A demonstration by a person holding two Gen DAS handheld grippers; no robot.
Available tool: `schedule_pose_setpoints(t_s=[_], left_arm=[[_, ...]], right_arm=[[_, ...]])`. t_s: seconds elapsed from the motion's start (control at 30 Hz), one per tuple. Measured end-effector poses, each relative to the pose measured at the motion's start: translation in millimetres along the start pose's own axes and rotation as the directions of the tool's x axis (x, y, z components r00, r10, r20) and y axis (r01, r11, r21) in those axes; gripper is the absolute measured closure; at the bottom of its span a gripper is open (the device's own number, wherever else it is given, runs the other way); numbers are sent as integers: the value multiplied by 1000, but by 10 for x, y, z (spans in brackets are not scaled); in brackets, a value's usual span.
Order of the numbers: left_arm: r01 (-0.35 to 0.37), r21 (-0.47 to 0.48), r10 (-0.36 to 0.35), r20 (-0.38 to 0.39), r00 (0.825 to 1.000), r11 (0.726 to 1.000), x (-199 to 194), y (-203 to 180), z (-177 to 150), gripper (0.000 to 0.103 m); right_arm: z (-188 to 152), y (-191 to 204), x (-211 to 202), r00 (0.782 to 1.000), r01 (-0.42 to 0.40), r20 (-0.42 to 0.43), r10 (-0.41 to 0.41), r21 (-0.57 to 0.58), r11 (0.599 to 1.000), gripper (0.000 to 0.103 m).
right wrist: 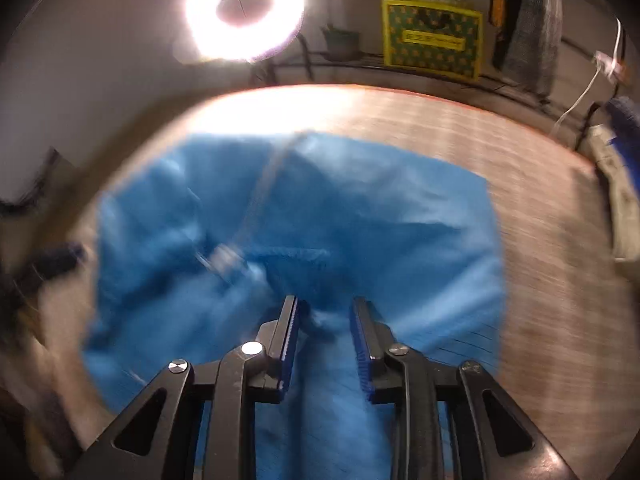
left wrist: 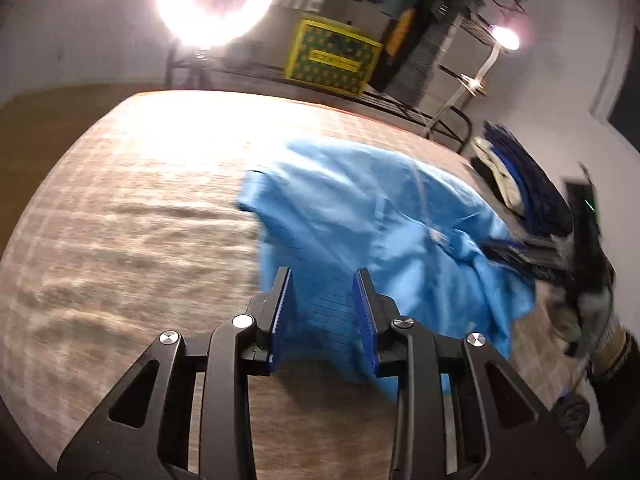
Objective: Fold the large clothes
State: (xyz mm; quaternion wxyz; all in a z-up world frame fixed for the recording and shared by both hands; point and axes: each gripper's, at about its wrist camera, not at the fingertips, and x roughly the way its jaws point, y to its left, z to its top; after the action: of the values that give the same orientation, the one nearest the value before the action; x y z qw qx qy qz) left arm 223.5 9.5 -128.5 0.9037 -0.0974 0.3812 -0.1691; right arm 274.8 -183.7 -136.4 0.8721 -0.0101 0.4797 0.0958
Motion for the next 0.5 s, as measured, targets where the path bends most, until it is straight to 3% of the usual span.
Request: schedule_pose_setpoints(t_s=[0.07,0.13,0.2,0.4,0.47,0.5], left_arm=[[16,-75,-16,5,1000,997,1,169,48,66],[45,-157,-42,20,999,987,19,338,154,53],[86,-221,-85,14,996,971,104,458,253,51],[152,-352,-182,-52,982,924,568,623,397,50],[189,-377,-229,-64,971,907,698,646,385,79],[188,-383,-234,-76,969,904,739,648,372,97]], right_arm=[[-93,-53,-204,999,-23,32,22,22,999,72],[-208,-131,-490,994,-57,94,51,67,996,63],[-357,-258,-733,987,-58,155,35,152,987,36],[-688,-664,-693,972,-227,150,182,379,897,33],[-723,-682,-559,964,-263,135,228,400,878,35],[-718,-684,-493,962,-273,130,241,404,873,46]])
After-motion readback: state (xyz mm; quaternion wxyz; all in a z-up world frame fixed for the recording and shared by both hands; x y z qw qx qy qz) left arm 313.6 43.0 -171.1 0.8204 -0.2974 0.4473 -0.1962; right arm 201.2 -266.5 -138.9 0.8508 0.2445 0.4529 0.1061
